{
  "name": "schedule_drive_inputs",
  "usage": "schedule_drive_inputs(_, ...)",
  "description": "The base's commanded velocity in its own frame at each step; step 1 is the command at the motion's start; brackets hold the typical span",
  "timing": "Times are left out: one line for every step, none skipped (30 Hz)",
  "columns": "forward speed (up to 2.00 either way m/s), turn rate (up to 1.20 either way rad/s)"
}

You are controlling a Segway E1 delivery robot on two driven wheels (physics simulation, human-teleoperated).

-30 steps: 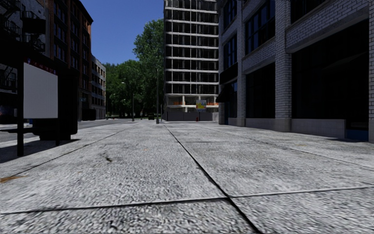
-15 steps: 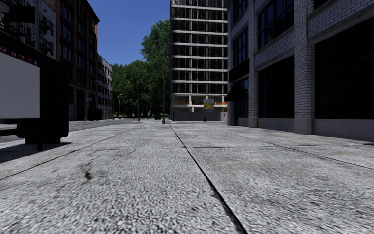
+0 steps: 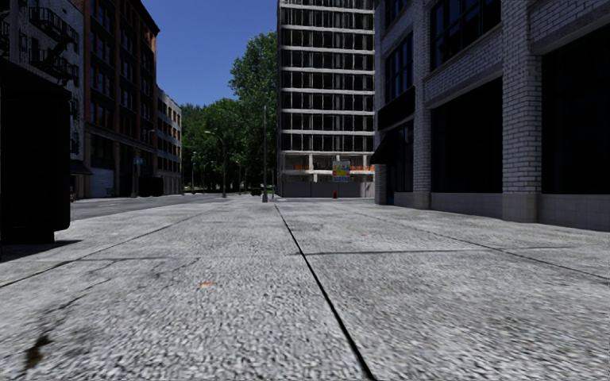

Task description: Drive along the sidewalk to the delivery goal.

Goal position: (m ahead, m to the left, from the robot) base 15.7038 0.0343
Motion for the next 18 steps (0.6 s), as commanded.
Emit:
schedule_drive_inputs(2.0, 0.0)
schedule_drive_inputs(2.0, 0.0)
schedule_drive_inputs(2.0, 0.0)
schedule_drive_inputs(2.0, 0.0)
schedule_drive_inputs(2.0, 0.0)
schedule_drive_inputs(2.0, 0.0)
schedule_drive_inputs(2.0, 0.0)
schedule_drive_inputs(2.0, 0.0)
schedule_drive_inputs(2.0, 0.0)
schedule_drive_inputs(2.0, 0.0)
schedule_drive_inputs(2.0, 0.0)
schedule_drive_inputs(2.0, 0.0)
schedule_drive_inputs(2.0, 0.0)
schedule_drive_inputs(2.0, 0.0)
schedule_drive_inputs(2.0, 0.0)
schedule_drive_inputs(2.0, 0.0)
schedule_drive_inputs(2.0, 0.0)
schedule_drive_inputs(2.0, 0.0)
